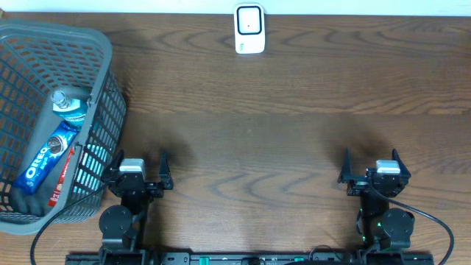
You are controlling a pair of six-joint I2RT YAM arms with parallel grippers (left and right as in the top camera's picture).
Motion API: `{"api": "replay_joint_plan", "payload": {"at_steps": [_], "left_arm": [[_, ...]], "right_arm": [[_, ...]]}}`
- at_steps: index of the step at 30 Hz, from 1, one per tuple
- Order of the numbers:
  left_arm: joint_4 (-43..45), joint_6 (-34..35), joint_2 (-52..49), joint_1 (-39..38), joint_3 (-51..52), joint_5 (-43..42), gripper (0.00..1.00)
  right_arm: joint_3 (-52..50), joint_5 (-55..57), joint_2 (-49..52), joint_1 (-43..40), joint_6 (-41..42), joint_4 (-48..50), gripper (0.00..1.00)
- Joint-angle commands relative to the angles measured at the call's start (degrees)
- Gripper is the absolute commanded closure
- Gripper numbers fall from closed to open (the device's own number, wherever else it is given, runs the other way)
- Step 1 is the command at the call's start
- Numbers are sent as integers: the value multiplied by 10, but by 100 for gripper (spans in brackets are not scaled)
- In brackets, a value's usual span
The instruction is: Scan the item barcode
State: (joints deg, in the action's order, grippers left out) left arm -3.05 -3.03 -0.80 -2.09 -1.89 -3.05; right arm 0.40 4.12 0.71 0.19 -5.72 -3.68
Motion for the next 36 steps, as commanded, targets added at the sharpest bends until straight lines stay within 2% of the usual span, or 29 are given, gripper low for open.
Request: {"api": "replay_joint_plan", "payload": {"at_steps": [1,21,23,28,36], "left_arm": [[-7,-6,6,-1,17,-1,2],[-10,-3,6,-2,-13,-4,2],[-19,9,5,-2,-32,-4,2],[-107,45,-23,-1,-109,-3,2],[-203,81,-164,-2,-285,-12,2]], "right_arm": [[-1,7,-4,5,-8,-2,1],[-1,7,-4,5,-8,-2,1],[-1,7,-4,5,-8,-2,1],[-1,7,-4,5,-8,-2,1],[-1,7,-4,5,-8,-2,1]]}}
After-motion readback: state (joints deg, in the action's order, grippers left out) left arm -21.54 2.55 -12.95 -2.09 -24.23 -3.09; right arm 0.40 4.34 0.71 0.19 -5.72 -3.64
